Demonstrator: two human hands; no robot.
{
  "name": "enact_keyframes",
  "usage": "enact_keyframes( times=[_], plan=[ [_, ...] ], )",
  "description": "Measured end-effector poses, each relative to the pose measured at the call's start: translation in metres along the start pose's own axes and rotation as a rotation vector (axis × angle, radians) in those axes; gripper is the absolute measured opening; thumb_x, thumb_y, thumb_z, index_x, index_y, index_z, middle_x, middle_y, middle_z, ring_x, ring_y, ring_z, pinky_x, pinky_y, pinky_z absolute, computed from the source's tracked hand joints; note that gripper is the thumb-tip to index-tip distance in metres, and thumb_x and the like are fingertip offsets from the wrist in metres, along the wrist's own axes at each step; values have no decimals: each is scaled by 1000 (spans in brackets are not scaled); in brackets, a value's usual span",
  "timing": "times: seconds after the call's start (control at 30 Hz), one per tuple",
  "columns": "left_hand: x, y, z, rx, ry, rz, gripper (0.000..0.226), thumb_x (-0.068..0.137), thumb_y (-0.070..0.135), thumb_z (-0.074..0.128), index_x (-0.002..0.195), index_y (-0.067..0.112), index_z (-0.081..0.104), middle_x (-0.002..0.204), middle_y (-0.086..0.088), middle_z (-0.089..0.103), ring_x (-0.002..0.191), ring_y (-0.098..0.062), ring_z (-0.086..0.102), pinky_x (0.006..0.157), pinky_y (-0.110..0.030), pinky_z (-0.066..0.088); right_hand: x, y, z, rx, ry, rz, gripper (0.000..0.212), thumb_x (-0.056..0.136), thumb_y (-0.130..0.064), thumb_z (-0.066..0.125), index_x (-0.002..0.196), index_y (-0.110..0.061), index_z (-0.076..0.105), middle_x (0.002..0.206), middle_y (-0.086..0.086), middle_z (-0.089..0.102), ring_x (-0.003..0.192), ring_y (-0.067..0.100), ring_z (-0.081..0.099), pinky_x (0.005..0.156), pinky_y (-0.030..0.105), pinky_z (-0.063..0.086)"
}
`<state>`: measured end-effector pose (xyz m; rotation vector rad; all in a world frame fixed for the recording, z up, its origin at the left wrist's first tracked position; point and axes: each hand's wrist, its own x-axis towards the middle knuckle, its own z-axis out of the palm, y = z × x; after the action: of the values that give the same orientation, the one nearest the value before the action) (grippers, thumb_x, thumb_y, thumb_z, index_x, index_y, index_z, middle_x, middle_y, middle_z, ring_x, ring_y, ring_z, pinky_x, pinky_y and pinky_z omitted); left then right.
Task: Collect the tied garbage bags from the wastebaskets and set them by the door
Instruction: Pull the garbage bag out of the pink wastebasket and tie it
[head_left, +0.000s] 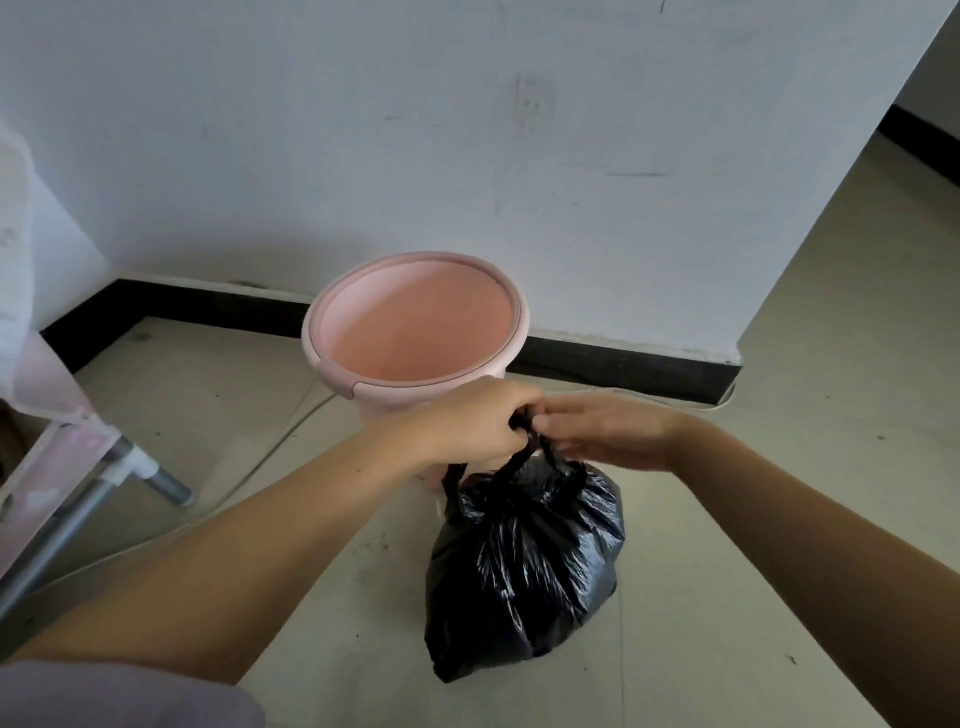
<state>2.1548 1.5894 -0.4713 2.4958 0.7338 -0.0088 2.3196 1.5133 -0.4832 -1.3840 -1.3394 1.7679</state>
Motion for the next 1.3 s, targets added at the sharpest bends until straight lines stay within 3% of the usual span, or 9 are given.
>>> enact_keyframes(
  times=[0.1, 0.23, 0.3, 0.4, 0.5, 0.63, 0.87, 1.1, 1.3],
  plan=[
    [2, -2, 6, 4, 194, 33, 19, 82, 15, 59, 98, 19, 51, 94, 3, 58, 85, -18, 55, 77, -39, 47, 2, -5, 10, -138, 18, -7, 14, 95, -24, 50, 100, -15, 59, 85, 1, 66, 74, 3, 58, 69, 13, 42],
    [3, -9, 14, -255, -3, 36, 44, 85, 9, 58, 127, 16, 50, 116, 8, 52, 103, -2, 49, 90, -22, 39, 1, -6, 1, -195, 74, -28, 18, 94, -13, 53, 89, 2, 60, 59, 2, 49, 54, 8, 47, 60, 17, 42],
    [4, -12, 22, -547, -128, 25, 30, 84, 4, 57, 111, 15, 62, 109, 0, 68, 100, -7, 61, 91, -29, 47, 0, -8, -1, -149, 25, -44, 15, 94, -10, 53, 83, -4, 60, 55, -1, 46, 52, 11, 43, 57, 17, 40],
    [9, -15, 30, -917, -37, -36, 11, 86, 4, 58, 91, 9, 67, 92, -9, 73, 96, -20, 69, 96, -33, 50, 0, -10, -7, -97, 31, -70, 17, 94, -9, 50, 82, 2, 56, 53, -2, 40, 49, 9, 36, 54, 18, 34],
    [14, -14, 28, -1166, 84, -124, 22, 92, 0, 50, 73, 10, 54, 60, -5, 60, 63, -20, 61, 71, -22, 53, 3, 3, -20, -52, 142, -68, 16, 95, -10, 51, 83, -1, 54, 52, -4, 31, 46, 8, 27, 55, 24, 23],
    [21, -23, 41, -1030, -29, -156, 23, 95, 13, 51, 72, 14, 45, 48, 8, 34, 42, -8, 29, 53, -19, 40, 9, 31, -30, -62, 209, 30, 22, 94, -14, 53, 73, -9, 52, 49, -7, 36, 43, 6, 31, 50, 18, 29],
    [28, -45, 81, -399, -105, -177, 33, 98, 35, 41, 72, 18, 51, 57, 5, 44, 52, -14, 43, 55, -25, 35, 35, 74, -21, -779, 308, 110, 23, 97, -29, 45, 75, -25, 48, 67, -8, 49, 60, 5, 44, 55, 19, 31],
    [15, -36, 108, -366, -134, -212, 35, 100, 31, 39, 72, 13, 48, 54, 7, 42, 46, -3, 40, 51, -14, 34, 8, 103, 3, -729, 374, 159, 24, 97, -31, 46, 98, -8, 53, 77, 2, 55, 72, 22, 53, 64, 32, 40],
    [5, -2, 78, -303, -317, -229, 37, 99, 31, 41, 63, 21, 43, 57, 6, 45, 54, -6, 44, 53, -25, 28, -30, 76, 21, -729, 312, 278, 26, 98, -30, 43, 108, -7, 52, 97, 16, 64, 88, 34, 60, 71, 38, 43]
  ],
)
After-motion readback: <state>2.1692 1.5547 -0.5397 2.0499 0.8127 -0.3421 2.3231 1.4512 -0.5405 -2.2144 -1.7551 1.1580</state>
